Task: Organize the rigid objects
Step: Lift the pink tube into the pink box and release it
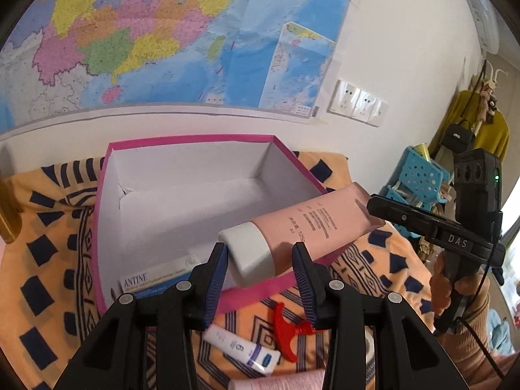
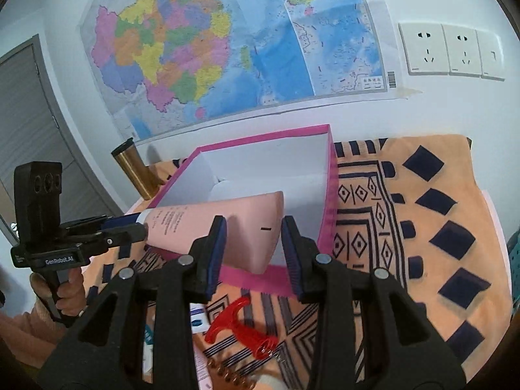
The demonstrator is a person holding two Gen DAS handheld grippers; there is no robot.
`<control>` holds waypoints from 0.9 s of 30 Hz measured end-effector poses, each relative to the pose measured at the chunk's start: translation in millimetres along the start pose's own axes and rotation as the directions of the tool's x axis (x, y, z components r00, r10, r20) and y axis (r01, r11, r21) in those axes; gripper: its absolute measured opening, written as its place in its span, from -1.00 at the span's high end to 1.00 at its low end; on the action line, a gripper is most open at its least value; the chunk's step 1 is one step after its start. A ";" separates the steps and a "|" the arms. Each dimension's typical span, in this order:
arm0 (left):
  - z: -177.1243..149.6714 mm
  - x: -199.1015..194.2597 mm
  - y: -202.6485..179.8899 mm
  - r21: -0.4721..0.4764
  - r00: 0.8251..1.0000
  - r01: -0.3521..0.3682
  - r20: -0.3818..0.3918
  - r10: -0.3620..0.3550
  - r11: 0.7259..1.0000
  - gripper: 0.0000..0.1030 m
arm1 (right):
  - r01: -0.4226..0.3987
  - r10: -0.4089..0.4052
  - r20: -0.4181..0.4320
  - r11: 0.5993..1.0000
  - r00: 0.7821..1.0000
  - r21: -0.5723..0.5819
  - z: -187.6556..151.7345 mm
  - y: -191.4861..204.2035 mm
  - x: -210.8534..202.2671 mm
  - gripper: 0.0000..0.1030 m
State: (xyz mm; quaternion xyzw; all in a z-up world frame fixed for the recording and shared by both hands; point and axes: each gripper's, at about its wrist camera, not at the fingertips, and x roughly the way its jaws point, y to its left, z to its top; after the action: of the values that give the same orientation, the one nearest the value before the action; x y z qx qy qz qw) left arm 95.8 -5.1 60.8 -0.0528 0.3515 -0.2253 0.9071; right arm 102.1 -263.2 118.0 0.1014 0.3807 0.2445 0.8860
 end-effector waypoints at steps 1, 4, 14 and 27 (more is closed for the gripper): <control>1.2 3.1 1.0 -0.001 1.000 -0.003 -0.003 0.003 1.000 0.22 | 0.000 0.000 -0.005 1.000 1.000 0.002 1.9 -2.1 3.2 0.26; 3.0 12.1 4.4 -0.007 1.000 -0.012 -0.016 0.012 1.000 0.22 | 0.008 -0.008 -0.013 1.000 1.000 -0.002 4.5 -4.8 8.9 0.26; 1.4 40.4 14.4 -0.024 0.997 -0.032 -0.076 0.030 0.999 0.22 | 0.038 -0.039 -0.071 0.999 0.997 -0.012 4.9 -13.9 32.1 0.26; -0.8 58.9 19.5 -0.040 0.991 -0.029 -0.130 0.024 0.999 0.22 | 0.083 -0.086 -0.113 0.996 0.990 -0.037 3.0 -12.1 43.0 0.22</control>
State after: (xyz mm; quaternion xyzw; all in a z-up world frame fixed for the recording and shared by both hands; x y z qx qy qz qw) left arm 140.9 -13.9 19.0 -0.0522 0.4147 -0.2090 0.8841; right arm 134.0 -251.6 88.7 0.0568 0.4307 0.2183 0.8738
